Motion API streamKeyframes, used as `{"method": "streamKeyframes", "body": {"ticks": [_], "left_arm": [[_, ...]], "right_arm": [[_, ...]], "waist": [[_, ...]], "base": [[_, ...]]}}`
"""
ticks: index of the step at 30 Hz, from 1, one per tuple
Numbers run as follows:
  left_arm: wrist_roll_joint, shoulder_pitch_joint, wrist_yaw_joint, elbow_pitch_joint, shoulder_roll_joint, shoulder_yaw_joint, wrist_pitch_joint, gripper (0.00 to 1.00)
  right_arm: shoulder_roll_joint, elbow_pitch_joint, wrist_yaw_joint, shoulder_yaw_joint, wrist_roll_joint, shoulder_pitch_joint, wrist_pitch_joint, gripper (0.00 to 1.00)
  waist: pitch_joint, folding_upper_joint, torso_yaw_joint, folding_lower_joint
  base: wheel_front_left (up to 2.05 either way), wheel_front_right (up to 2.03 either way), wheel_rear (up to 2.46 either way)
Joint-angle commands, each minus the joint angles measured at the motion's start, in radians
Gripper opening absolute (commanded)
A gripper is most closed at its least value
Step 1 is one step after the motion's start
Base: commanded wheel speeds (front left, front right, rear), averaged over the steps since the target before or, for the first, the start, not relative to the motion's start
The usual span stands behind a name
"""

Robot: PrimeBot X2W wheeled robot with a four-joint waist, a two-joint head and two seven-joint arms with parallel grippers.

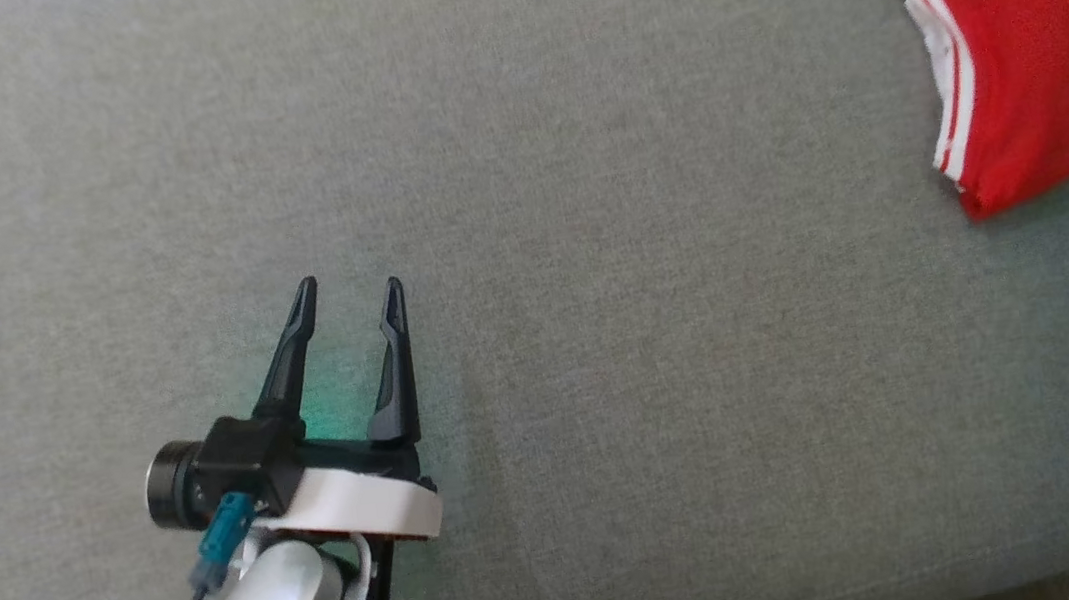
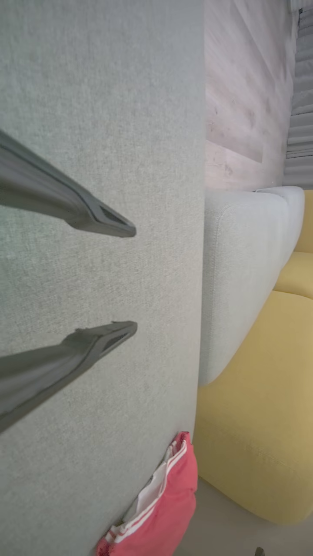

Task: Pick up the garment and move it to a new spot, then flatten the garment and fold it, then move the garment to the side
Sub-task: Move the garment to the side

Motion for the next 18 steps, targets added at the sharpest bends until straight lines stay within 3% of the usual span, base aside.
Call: {"method": "streamKeyframes", "body": {"ticks": [1, 8, 18], "left_arm": [[-0.012, -0.014, 0.005, -0.026, 0.013, 0.046, -0.013, 1.00], [-0.052, 0.039, 0.016, -0.010, 0.009, 0.096, -0.032, 1.00], [-0.085, 0.157, 0.037, 0.005, 0.020, 0.167, -0.045, 1.00]], "right_arm": [[0.009, -0.057, -0.001, 0.017, 0.013, -0.009, -0.024, 1.00], [0.123, -0.136, -0.001, 0.036, 0.046, 0.092, -0.080, 1.00], [0.291, -0.295, -0.001, 0.051, 0.034, 0.364, -0.147, 1.00]], "waist": [[-0.046, 0.0000, 0.008, 0.0000], [-0.172, 0.0000, 0.049, 0.0000], [-0.300, 0.0000, 0.110, 0.0000]], "base": [[0.00, 0.00, 0.00], [0.00, 0.00, 0.00], [0.00, 0.00, 0.00]]}}
